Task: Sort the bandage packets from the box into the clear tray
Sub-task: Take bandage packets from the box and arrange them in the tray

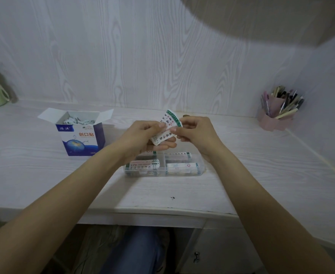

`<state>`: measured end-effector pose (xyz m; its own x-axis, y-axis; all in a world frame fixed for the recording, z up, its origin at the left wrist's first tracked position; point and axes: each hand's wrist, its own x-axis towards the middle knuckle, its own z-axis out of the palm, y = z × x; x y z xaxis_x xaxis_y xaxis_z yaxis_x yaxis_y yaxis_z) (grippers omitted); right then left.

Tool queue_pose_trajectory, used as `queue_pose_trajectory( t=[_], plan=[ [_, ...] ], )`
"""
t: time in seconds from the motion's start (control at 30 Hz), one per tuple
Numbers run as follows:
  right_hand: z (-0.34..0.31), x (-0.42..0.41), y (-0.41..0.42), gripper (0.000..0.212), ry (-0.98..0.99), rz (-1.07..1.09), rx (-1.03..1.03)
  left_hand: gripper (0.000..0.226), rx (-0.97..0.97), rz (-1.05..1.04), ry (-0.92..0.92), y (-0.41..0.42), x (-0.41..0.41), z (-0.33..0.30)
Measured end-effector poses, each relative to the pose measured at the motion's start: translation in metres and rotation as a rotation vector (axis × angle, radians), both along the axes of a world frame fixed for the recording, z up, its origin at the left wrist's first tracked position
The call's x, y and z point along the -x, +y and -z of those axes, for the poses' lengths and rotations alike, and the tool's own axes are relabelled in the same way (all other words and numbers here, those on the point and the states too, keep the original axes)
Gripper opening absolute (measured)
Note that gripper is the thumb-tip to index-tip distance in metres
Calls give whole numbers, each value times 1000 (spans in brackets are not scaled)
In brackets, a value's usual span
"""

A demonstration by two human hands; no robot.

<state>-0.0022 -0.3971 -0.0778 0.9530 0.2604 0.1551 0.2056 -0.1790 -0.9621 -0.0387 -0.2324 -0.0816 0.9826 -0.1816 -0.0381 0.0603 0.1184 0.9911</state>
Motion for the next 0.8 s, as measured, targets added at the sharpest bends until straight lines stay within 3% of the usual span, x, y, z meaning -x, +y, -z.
queue_pose_trajectory(
  t=[0.3, 0.57, 0.8],
  plan=[
    [6, 5, 6, 20, -37, 40, -38, 18, -126, -238, -55, 5, -2, -2],
    [6, 6, 3, 8, 1, 67, -64, 15, -193, -254, -47, 7, -4, 1],
    [7, 6, 3, 11, -9, 85, -45, 8, -202, -257, -69, 5, -5, 1]
  ],
)
